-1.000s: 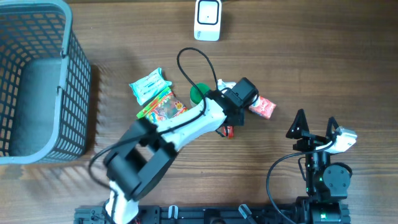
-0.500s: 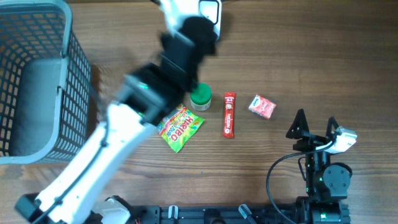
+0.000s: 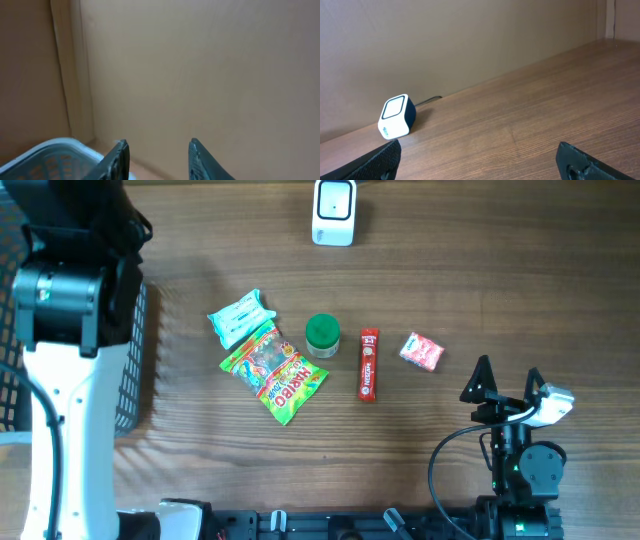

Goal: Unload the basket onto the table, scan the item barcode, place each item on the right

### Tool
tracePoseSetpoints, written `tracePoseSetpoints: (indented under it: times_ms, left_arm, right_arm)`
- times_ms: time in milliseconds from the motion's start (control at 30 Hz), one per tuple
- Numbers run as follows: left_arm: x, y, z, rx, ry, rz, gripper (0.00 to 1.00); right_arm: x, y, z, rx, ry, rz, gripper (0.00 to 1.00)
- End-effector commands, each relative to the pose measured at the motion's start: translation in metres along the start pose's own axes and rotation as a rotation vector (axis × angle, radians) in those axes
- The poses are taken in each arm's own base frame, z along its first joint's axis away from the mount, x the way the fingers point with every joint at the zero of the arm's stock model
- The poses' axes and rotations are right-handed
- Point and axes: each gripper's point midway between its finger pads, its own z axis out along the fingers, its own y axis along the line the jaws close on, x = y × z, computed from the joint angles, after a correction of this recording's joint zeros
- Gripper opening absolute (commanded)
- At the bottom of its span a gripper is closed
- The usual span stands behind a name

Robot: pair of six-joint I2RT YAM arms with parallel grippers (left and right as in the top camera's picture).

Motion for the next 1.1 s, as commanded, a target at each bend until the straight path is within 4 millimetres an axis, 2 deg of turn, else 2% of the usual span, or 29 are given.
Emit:
tracePoseSetpoints:
  times_ms: [0, 100, 267, 367, 400, 500, 600, 667, 700, 733, 833, 867, 1000, 1067]
  left_arm:
    - [-0.018, 0.022, -0.025, -0.026, -0.009, 0.024, 0.34]
    - [-0.029, 0.033, -0.043, -0.024, -0.023, -0.002, 0.37]
    - [-0.046, 0.061, -0.089, 0.009, -0.061, -0.115, 0.45]
    - [-0.044, 0.069, -0.12, 0.099, -0.074, -0.131, 0.53]
    - [-0.043, 0.072, -0.132, 0.139, -0.083, -0.142, 0.58]
    - [-0.04, 0.089, -0.163, 0.187, -0.132, -0.225, 0.97]
    - [-0.042, 0.11, -0.194, 0.209, -0.209, -0.273, 1.0]
    - [-0.041, 0.113, -0.212, 0.271, -0.242, -0.289, 1.0]
    - [-0.042, 0.117, -0.227, 0.312, -0.27, -0.301, 1.0]
    - [-0.043, 0.122, -0.242, 0.345, -0.296, -0.312, 1.0]
    - [-0.049, 0.132, -0.264, 0.381, -0.34, -0.333, 1.0]
    - [-0.054, 0.136, -0.272, 0.392, -0.367, -0.345, 1.0]
    - [-0.072, 0.145, -0.278, 0.354, -0.455, -0.326, 1.0]
    - [-0.072, 0.151, -0.277, 0.324, -0.458, -0.336, 1.0]
  right_arm:
    - [0.001, 0.003, 0.0, -0.017, 0.003, -0.017, 1.0]
    - [0.001, 0.003, 0.0, -0.017, 0.003, -0.017, 1.0]
    - [0.001, 0.003, 0.0, -0.017, 0.003, -0.017, 1.0]
    - [0.002, 0.006, 0.0, -0.035, 0.012, 0.013, 1.0]
    - [0.007, 0.02, -0.001, -0.112, 0.042, 0.04, 1.0]
    - [0.021, 0.069, -0.016, -0.402, 0.152, 0.111, 1.0]
    - [0.027, 0.094, -0.03, -0.543, 0.257, 0.284, 1.0]
    - [0.016, 0.116, -0.045, -0.686, 0.264, 0.279, 1.0]
    - [0.001, 0.124, -0.052, -0.717, 0.264, 0.27, 0.99]
    - [-0.018, 0.129, -0.057, -0.703, 0.267, 0.231, 0.99]
    - [-0.043, 0.122, -0.059, -0.559, 0.34, 0.188, 1.0]
    - [-0.058, 0.122, -0.06, -0.502, 0.392, 0.134, 1.0]
    - [-0.097, 0.117, -0.057, -0.337, 0.529, 0.048, 1.0]
    - [-0.114, 0.116, -0.053, -0.277, 0.583, 0.025, 0.99]
